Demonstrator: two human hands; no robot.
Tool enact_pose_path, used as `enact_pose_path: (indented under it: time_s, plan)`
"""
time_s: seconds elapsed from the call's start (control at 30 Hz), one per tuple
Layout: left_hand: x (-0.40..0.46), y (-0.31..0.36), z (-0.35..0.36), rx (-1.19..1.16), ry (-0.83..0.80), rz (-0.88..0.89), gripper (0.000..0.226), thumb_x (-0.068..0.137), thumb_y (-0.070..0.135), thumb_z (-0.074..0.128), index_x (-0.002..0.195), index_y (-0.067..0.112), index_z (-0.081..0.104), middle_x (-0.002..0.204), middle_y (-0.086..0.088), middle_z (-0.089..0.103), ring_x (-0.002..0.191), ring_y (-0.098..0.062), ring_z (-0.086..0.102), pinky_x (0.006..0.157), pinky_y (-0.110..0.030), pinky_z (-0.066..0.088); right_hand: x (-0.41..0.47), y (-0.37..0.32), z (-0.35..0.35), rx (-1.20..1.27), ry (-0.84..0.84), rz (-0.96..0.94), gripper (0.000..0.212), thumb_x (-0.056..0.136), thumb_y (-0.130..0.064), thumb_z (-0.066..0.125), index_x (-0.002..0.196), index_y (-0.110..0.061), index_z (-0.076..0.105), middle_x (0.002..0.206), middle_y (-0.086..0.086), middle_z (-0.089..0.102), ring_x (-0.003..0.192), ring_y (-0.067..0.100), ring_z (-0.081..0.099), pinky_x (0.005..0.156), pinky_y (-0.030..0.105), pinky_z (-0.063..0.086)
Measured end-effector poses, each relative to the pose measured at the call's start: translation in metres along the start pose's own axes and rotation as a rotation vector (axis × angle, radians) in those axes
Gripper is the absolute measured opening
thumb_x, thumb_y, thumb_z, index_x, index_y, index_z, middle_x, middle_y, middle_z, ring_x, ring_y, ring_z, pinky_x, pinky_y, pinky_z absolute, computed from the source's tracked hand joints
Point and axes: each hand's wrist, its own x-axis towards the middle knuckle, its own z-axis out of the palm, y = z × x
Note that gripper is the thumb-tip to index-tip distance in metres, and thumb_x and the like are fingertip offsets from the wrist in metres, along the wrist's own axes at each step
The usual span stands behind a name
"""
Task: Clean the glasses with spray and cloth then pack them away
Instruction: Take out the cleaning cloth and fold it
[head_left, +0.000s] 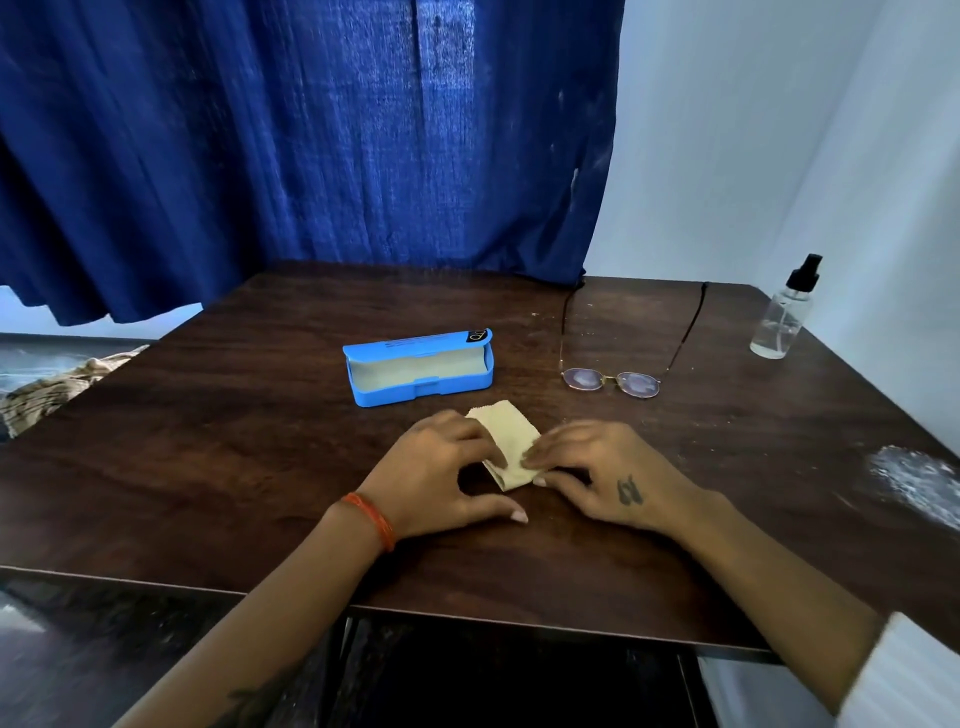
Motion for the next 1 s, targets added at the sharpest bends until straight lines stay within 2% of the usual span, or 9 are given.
enact_pose_path:
  time_s: [0.07, 0.2, 0.33, 0.43, 0.53, 0.6, 0.77, 0.87, 1.0]
  plan:
    - [-0.002, 0.003, 0.003, 0.067, 0.022, -0.008, 0.048, 0.067, 0.059, 0.068, 0.092, 0.018, 0.07, 0.092, -0.001, 0.069, 0.09, -0.018, 0.059, 0.082, -0.03, 0.047, 0.002, -0.001, 0.0, -0.047, -0.017, -0.007, 0.016, 0.084, -0.015, 0.065, 0.098, -0.013, 0.072, 0.096, 0.002, 0.073, 0.092, 0.017, 0.066, 0.081, 0.034, 0.053]
    - [-0.005, 0.008, 0.003, 0.146, 0.048, 0.02, 0.022, 0.079, 0.032, 0.064, 0.089, 0.013, 0.065, 0.084, -0.006, 0.068, 0.081, -0.022, 0.058, 0.073, -0.031, 0.048, 0.007, -0.006, -0.003, -0.046, -0.014, 0.028, 0.012, 0.088, -0.016, 0.058, 0.094, -0.014, 0.068, 0.088, 0.002, 0.07, 0.086, 0.017, 0.062, 0.076, 0.034, 0.049]
    - [-0.005, 0.005, -0.001, -0.117, 0.097, -0.19, 0.007, 0.082, 0.023, 0.062, 0.088, 0.02, 0.064, 0.074, 0.005, 0.063, 0.066, -0.004, 0.05, 0.064, -0.016, 0.036, 0.017, -0.008, -0.006, 0.092, 0.031, 0.091, 0.011, 0.09, -0.016, 0.057, 0.096, -0.017, 0.066, 0.085, -0.004, 0.069, 0.077, 0.008, 0.061, 0.07, 0.022, 0.045]
    - [0.004, 0.001, -0.002, -0.31, 0.095, -0.376, 0.002, 0.081, 0.021, 0.064, 0.083, 0.022, 0.064, 0.067, 0.011, 0.065, 0.063, 0.001, 0.057, 0.061, -0.005, 0.038, 0.027, -0.001, -0.004, 0.222, 0.065, 0.2, 0.01, 0.088, -0.014, 0.06, 0.096, -0.017, 0.066, 0.074, -0.009, 0.064, 0.067, -0.002, 0.056, 0.062, 0.009, 0.038]
    - [0.011, -0.001, 0.001, -0.349, 0.059, -0.485, 0.005, 0.08, 0.021, 0.065, 0.08, 0.024, 0.062, 0.062, 0.012, 0.064, 0.061, 0.004, 0.058, 0.063, -0.008, 0.04, 0.033, 0.005, 0.002, 0.257, 0.051, 0.267, 0.009, 0.084, -0.014, 0.064, 0.093, -0.015, 0.065, 0.075, -0.008, 0.063, 0.068, 0.002, 0.056, 0.066, 0.019, 0.044]
    - [0.012, 0.0, 0.002, -0.346, 0.082, -0.515, 0.012, 0.079, 0.018, 0.066, 0.084, 0.026, 0.06, 0.073, 0.01, 0.066, 0.065, -0.001, 0.06, 0.067, -0.015, 0.043, 0.033, 0.006, 0.007, 0.179, 0.078, 0.237, 0.011, 0.082, -0.017, 0.067, 0.092, -0.014, 0.067, 0.086, -0.003, 0.067, 0.076, 0.007, 0.058, 0.072, 0.027, 0.048]
    - [-0.002, 0.001, 0.002, -0.221, 0.138, -0.287, 0.02, 0.08, 0.024, 0.065, 0.099, 0.025, 0.061, 0.105, 0.006, 0.059, 0.083, -0.004, 0.059, 0.082, -0.024, 0.048, 0.02, 0.007, 0.006, 0.098, 0.184, 0.107, 0.017, 0.073, -0.025, 0.076, 0.088, -0.018, 0.072, 0.094, -0.005, 0.067, 0.088, 0.01, 0.06, 0.08, 0.026, 0.048]
    - [-0.007, -0.003, 0.003, -0.094, 0.055, -0.232, 0.031, 0.077, 0.043, 0.067, 0.101, 0.023, 0.065, 0.105, 0.004, 0.062, 0.099, -0.01, 0.054, 0.091, -0.024, 0.042, 0.012, 0.006, 0.011, 0.052, 0.084, 0.071, 0.022, 0.074, -0.031, 0.075, 0.092, -0.02, 0.072, 0.095, -0.005, 0.067, 0.091, 0.01, 0.058, 0.082, 0.024, 0.045]
    - [-0.002, -0.004, 0.002, -0.051, 0.022, -0.247, 0.021, 0.078, 0.035, 0.068, 0.095, 0.023, 0.067, 0.098, 0.003, 0.067, 0.093, -0.012, 0.057, 0.085, -0.025, 0.044, 0.015, 0.008, 0.012, 0.021, 0.053, 0.058, 0.013, 0.082, -0.018, 0.067, 0.095, -0.018, 0.07, 0.093, -0.005, 0.07, 0.087, 0.008, 0.06, 0.078, 0.016, 0.042]
